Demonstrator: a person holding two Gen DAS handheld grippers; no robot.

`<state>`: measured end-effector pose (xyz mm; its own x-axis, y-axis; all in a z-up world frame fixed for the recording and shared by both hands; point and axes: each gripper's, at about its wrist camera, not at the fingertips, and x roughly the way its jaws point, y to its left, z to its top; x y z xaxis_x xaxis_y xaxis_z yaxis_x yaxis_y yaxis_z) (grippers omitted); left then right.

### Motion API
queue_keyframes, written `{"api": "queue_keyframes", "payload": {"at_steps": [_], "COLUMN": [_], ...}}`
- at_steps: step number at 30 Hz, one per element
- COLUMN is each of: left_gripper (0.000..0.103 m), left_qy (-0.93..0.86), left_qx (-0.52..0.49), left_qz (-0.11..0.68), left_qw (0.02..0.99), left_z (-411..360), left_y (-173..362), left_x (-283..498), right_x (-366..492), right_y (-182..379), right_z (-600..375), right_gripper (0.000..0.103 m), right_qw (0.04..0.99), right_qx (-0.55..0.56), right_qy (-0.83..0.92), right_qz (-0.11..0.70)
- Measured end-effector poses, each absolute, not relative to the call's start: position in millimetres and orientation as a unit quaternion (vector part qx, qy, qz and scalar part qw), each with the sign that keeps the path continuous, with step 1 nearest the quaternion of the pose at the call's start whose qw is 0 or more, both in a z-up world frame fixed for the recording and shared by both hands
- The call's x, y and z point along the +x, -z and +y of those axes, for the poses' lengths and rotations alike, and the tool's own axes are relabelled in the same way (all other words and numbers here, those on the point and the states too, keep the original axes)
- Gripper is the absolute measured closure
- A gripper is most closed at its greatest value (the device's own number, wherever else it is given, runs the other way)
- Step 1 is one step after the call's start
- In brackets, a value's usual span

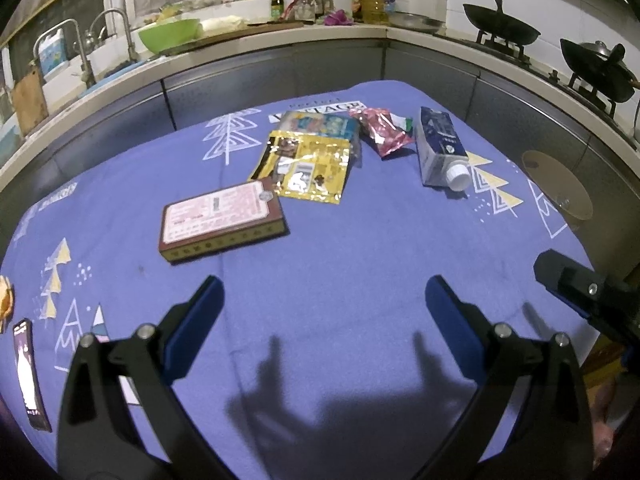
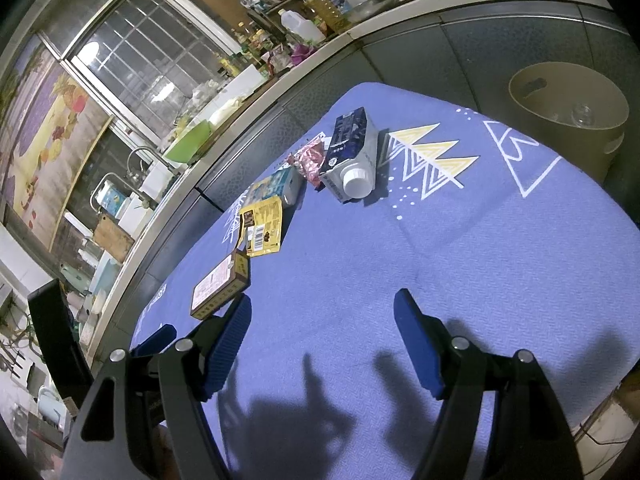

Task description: Collect trash

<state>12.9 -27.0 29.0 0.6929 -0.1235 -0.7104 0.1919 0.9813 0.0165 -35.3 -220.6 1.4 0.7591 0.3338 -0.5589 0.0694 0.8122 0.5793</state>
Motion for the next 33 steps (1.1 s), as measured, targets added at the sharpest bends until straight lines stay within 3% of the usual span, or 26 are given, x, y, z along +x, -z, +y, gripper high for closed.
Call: {"api": "queue_keyframes", "payload": {"at_steps": [33], "left_gripper": [0.006], "left_qy": [0.062], "left_qx": [0.011], "left_qz": [0.388], "left_qw": [0.919], "left_z": [-0.5], "left_y": [-17.3], "left_x": [28.1], "right_x": [-15.6], "right_y": [-0.2], "right_z": [-219.3], "right_gripper": [0.038], "right_qw": [0.882], "right_qx": [0.289], "right_qy": [-0.094], "right_qz": [0.359]}}
